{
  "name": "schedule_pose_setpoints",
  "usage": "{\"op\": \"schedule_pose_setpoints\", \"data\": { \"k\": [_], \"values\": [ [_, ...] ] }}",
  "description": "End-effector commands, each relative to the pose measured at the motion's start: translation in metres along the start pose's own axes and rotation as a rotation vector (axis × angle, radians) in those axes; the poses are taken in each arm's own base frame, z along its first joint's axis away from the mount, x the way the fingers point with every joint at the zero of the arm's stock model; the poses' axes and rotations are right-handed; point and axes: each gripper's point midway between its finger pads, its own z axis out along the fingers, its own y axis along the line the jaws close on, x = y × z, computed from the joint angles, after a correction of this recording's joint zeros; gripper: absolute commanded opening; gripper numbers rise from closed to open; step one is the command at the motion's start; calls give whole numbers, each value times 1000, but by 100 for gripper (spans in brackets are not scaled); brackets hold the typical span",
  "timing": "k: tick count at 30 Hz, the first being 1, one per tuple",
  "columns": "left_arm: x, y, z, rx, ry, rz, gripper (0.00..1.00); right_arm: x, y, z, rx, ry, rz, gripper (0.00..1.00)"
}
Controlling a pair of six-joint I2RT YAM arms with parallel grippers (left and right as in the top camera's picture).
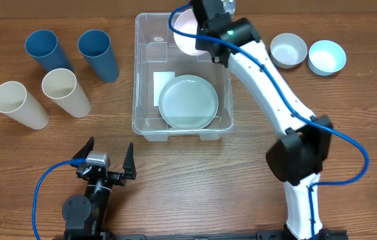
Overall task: Pack container
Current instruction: 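Carry the pink bowl into the bin's back corner and release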
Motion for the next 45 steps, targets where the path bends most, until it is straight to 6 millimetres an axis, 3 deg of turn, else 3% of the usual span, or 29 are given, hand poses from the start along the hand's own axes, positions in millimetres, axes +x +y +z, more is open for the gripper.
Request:
{"op": "schedule_pose_setpoints", "data": {
  "k": [1, 7, 8, 10, 12, 23, 28, 31, 38, 45],
  "values": [
    [0, 0, 0, 4, -5, 9, 100, -9, -8, 15, 79, -59, -54, 4],
    [0, 0, 0, 4, -5, 9, 100, 5, -18, 53, 131, -26, -58, 4],
    [0, 0, 0, 4, -5, 9, 100, 4, -19, 54, 132, -26, -56, 7],
    [0, 0, 0, 4, -5, 9, 100, 2, -19, 56, 130, -32, -70, 25],
    [0, 0, 0, 4, -5, 9, 100, 0, -18, 56, 126, -40, -100, 31],
    [0, 0, 0, 4, -5, 9, 100, 6, -10, 54, 104, -21, -141, 30],
    [0, 0, 0, 4, -5, 9, 100, 6, 4, 54, 41, -22, -183, 17],
    [0, 0, 0, 4, -5, 9, 100, 7, 12, 55, -4, -16, -204, 15],
    [0, 0, 0, 4, -5, 9, 100, 27, 21, 81, -26, 27, -215, 14],
    [0, 0, 0, 4, -5, 9, 100, 26, 15, 86, -18, 30, -204, 14]
  ]
}}
